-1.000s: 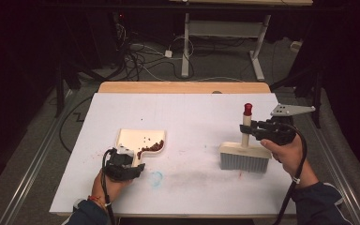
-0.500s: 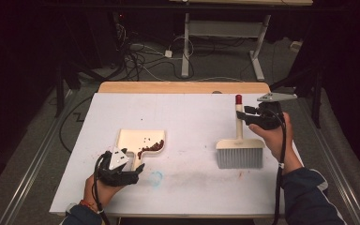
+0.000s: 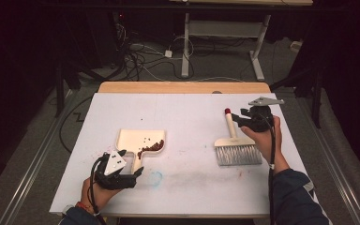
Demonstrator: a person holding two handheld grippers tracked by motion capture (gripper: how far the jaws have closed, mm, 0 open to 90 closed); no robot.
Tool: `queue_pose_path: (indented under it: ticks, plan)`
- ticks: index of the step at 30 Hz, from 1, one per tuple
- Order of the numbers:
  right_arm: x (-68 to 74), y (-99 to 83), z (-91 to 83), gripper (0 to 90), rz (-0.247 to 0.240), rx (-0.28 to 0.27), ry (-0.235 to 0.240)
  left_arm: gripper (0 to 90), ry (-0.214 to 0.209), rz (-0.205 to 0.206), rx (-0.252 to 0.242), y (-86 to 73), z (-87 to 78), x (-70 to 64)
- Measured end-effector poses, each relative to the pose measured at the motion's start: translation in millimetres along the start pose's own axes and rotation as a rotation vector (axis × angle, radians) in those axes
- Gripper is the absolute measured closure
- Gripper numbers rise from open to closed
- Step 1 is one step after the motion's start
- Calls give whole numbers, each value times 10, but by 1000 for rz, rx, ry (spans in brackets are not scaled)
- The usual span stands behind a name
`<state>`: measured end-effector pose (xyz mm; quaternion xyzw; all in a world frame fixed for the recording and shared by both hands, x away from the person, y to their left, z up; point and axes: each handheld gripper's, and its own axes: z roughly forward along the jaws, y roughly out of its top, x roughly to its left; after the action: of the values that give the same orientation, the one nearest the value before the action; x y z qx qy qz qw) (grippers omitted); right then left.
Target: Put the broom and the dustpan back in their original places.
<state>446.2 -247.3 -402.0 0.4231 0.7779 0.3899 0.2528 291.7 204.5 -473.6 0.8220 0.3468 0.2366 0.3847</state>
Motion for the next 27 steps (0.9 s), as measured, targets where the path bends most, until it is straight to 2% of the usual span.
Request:
queue_pose_path:
  ticks: [4, 11, 13, 16, 19, 21, 23, 27]
  plan:
    - [-1, -22, -36, 489, 8, -28, 0, 159, 4, 1, 19, -14, 34, 2]
    - [41, -7, -142, 401, -1, -97, 13, 159, -12, -9, -1, -25, 42, -17]
    - [60, 5, -170, 365, -10, -110, 5, 159, -16, -9, -2, -26, 47, -22]
    - [84, 13, -204, 321, -18, -121, 11, 158, -16, -6, -5, -23, 48, -29]
    - [111, 27, -239, 287, -23, -132, -13, 159, -16, 18, 10, -22, 50, -34]
    - [132, 29, -261, 220, -24, -140, -18, 159, -22, 22, 16, -27, 58, -41]
    - [150, 32, -269, 214, -21, -147, -5, 159, -27, 23, 14, -27, 64, -46]
    - [184, 41, -282, 189, -29, -148, -12, 159, -24, 32, 21, -22, 73, -50]
